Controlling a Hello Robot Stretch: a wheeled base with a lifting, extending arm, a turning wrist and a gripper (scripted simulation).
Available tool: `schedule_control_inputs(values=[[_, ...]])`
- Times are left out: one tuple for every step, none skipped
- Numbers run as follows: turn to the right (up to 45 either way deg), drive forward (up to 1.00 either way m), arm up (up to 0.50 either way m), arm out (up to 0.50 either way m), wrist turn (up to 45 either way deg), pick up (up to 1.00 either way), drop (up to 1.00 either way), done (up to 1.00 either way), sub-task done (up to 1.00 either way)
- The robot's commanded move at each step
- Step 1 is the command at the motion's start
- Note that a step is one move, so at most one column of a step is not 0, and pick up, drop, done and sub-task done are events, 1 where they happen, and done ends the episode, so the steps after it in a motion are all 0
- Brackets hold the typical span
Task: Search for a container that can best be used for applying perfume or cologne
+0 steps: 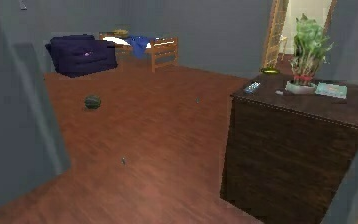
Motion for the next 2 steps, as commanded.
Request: schedule_control_inputs(values=[[0.0,1.00,0.00,0.00,0.0,0.00,0.00,0.00,0.00],[6.0,0.00,0.00,0.00,0.0,0.00,0.00,0.00,0.00]])
